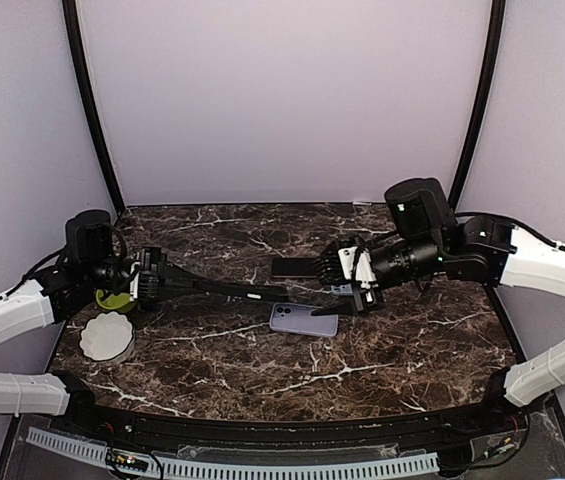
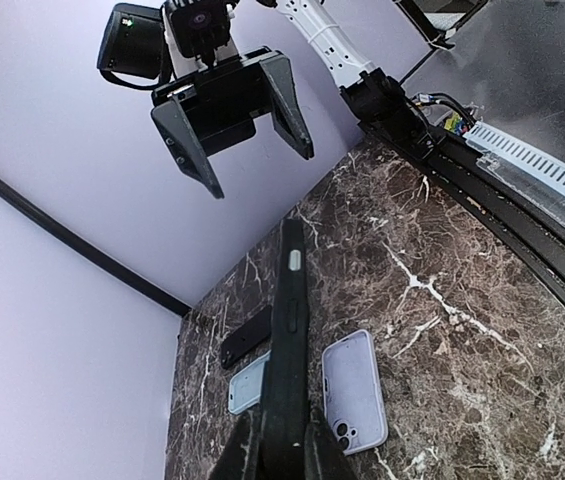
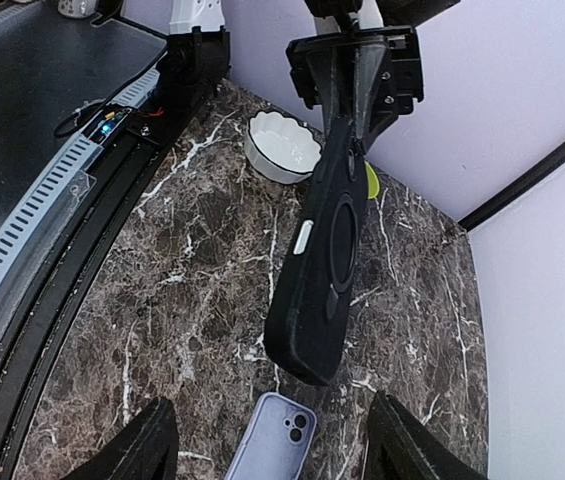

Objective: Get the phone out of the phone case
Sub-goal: Remove the top right corner of the phone case from itself.

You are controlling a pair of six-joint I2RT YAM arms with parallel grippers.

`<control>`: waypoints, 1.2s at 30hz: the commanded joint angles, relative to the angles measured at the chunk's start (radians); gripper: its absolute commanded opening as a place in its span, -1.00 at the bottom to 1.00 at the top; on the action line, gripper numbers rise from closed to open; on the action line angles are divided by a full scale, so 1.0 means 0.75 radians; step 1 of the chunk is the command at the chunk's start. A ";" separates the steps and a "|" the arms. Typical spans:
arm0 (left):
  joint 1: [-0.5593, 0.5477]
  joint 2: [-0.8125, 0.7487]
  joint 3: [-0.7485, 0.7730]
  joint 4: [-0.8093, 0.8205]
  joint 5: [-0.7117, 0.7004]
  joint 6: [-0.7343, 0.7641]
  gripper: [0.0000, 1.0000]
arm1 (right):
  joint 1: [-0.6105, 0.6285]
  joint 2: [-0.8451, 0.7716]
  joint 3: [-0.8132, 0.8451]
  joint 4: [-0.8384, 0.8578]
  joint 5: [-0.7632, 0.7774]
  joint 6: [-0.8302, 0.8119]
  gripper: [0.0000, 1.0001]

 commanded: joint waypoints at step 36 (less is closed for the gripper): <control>-0.074 -0.133 -0.096 0.112 0.054 0.178 -1.00 | 0.167 0.202 0.044 0.180 0.056 -0.006 -0.03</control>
